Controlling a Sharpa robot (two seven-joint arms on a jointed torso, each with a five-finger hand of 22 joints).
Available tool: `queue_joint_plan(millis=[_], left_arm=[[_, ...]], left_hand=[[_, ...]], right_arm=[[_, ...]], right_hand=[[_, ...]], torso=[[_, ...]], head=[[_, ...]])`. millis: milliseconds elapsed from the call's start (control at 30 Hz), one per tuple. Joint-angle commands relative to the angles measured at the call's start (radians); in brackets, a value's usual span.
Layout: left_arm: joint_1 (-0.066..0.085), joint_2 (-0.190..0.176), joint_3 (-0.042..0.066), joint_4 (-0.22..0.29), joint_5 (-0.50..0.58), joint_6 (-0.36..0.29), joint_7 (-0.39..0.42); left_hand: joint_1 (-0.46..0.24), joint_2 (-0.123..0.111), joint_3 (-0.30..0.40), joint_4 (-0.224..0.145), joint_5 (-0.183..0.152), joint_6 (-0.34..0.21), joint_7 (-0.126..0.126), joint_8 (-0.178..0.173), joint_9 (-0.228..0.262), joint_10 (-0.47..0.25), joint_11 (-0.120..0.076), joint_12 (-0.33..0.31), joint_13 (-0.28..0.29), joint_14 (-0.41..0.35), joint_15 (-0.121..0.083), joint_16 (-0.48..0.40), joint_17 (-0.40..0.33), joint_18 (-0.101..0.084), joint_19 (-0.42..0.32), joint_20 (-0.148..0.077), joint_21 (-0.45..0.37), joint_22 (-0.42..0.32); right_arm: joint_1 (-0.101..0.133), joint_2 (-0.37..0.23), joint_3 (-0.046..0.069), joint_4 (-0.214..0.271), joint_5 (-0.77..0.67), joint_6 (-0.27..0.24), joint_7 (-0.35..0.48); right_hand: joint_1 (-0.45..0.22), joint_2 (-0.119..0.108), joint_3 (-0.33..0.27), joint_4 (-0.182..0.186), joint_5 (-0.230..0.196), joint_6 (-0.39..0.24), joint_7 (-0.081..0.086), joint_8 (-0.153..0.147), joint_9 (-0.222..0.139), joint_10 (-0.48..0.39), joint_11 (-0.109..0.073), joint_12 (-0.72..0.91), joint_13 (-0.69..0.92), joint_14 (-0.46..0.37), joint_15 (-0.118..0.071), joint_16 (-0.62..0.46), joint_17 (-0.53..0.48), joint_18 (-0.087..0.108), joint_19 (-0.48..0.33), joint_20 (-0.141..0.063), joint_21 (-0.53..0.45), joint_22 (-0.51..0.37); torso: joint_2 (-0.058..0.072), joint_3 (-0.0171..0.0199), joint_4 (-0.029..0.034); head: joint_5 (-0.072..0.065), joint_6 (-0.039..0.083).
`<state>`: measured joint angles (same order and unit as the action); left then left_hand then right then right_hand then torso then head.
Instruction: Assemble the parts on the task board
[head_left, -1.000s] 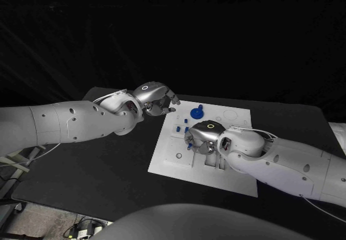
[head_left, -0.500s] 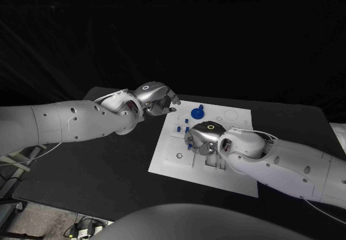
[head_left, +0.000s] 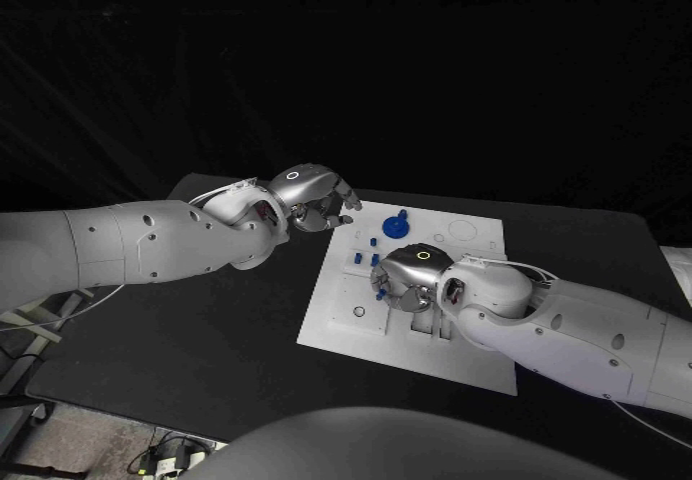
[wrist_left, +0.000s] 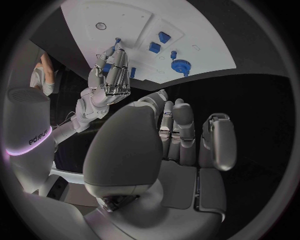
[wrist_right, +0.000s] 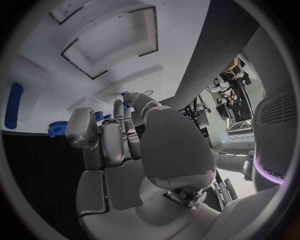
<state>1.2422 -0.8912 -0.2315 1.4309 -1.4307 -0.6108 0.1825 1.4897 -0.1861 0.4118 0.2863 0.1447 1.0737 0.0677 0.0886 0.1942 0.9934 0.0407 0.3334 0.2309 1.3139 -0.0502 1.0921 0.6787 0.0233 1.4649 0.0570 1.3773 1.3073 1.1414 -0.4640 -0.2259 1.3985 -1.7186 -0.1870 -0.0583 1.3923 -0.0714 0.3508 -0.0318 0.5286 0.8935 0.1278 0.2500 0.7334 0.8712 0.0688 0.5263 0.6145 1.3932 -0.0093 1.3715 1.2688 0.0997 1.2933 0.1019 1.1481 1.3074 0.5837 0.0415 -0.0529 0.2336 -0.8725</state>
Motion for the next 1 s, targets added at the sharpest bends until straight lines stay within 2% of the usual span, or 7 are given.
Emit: queue_joint_plan(millis=[33,533,800,900,1000], left_arm=[[0.0,0.002,0.0,0.001,0.0,0.015,-0.007],[0.0,0.006,0.0,-0.001,0.0,0.021,-0.014],[0.0,0.007,0.0,-0.001,0.0,0.026,-0.017],[0.0,0.007,0.0,-0.001,0.0,0.027,-0.018],[0.0,0.007,0.0,-0.001,0.0,0.028,-0.019]], left_hand=[[0.008,0.007,0.005,-0.001,0.003,0.001,0.007,-0.004,-0.001,-0.005,-0.001,0.007,0.002,0.002,0.002,0.003,-0.002,0.017,0.027,0.005,0.002,0.211],[0.015,0.008,0.008,-0.002,0.003,0.001,0.008,-0.004,-0.001,-0.008,-0.001,0.012,0.003,0.002,0.003,0.003,-0.001,0.017,0.027,0.005,0.002,0.211],[0.018,0.009,0.01,-0.002,0.003,0.001,0.008,-0.004,-0.001,-0.009,0.0,0.014,0.004,0.001,0.003,0.003,-0.001,0.017,0.027,0.005,0.002,0.211],[0.018,0.009,0.01,-0.002,0.003,0.001,0.008,-0.004,-0.001,-0.009,0.0,0.014,0.004,0.001,0.003,0.003,-0.001,0.017,0.027,0.005,0.002,0.211],[0.018,0.009,0.01,-0.002,0.003,0.001,0.008,-0.004,-0.001,-0.009,0.0,0.014,0.004,0.001,0.003,0.003,-0.001,0.017,0.027,0.005,0.002,0.211]], right_arm=[[-0.001,-0.001,0.0,0.001,-0.016,0.028,-0.008],[-0.001,0.003,0.0,0.0,-0.018,0.056,-0.018],[-0.001,0.007,0.0,-0.005,-0.019,0.069,-0.021],[-0.002,0.009,0.0,-0.006,-0.019,0.07,-0.021],[-0.003,0.009,0.0,-0.007,-0.018,0.069,-0.021]], right_hand=[[-0.003,-0.002,0.005,-0.002,-0.002,0.007,-0.002,-0.005,0.0,0.008,-0.001,0.003,0.001,-0.004,0.0,-0.006,-0.001,0.0,-0.006,0.0,-0.004,0.133],[-0.008,-0.004,0.008,-0.002,-0.014,-0.001,-0.003,-0.016,-0.005,-0.009,0.001,-0.005,-0.001,-0.015,-0.002,-0.017,-0.014,0.002,-0.017,-0.002,-0.018,0.129],[-0.024,-0.009,0.014,0.002,-0.049,-0.05,-0.009,-0.056,-0.027,-0.065,0.01,-0.03,-0.007,-0.033,0.003,-0.032,-0.037,0.006,-0.037,0.0,-0.048,0.122],[-0.03,-0.014,0.02,0.004,-0.063,-0.092,-0.021,-0.089,-0.05,-0.094,0.02,-0.039,-0.007,-0.042,0.009,-0.038,-0.047,0.008,-0.047,0.004,-0.062,0.118],[-0.037,-0.019,0.023,0.008,-0.095,-0.111,-0.034,-0.111,-0.07,-0.136,0.03,-0.052,-0.009,-0.055,0.017,-0.046,-0.059,0.011,-0.06,0.011,-0.082,0.113]], torso=[[0.0,-0.0004,0.0005],[0.0,0.0,-0.0001],[0.001,0.0002,0.0004],[0.001,0.0,0.0008],[0.001,0.0001,0.0007]], head=[[-0.001,0.0],[0.0,0.0],[0.0,0.0],[0.001,0.0],[0.002,0.0]])
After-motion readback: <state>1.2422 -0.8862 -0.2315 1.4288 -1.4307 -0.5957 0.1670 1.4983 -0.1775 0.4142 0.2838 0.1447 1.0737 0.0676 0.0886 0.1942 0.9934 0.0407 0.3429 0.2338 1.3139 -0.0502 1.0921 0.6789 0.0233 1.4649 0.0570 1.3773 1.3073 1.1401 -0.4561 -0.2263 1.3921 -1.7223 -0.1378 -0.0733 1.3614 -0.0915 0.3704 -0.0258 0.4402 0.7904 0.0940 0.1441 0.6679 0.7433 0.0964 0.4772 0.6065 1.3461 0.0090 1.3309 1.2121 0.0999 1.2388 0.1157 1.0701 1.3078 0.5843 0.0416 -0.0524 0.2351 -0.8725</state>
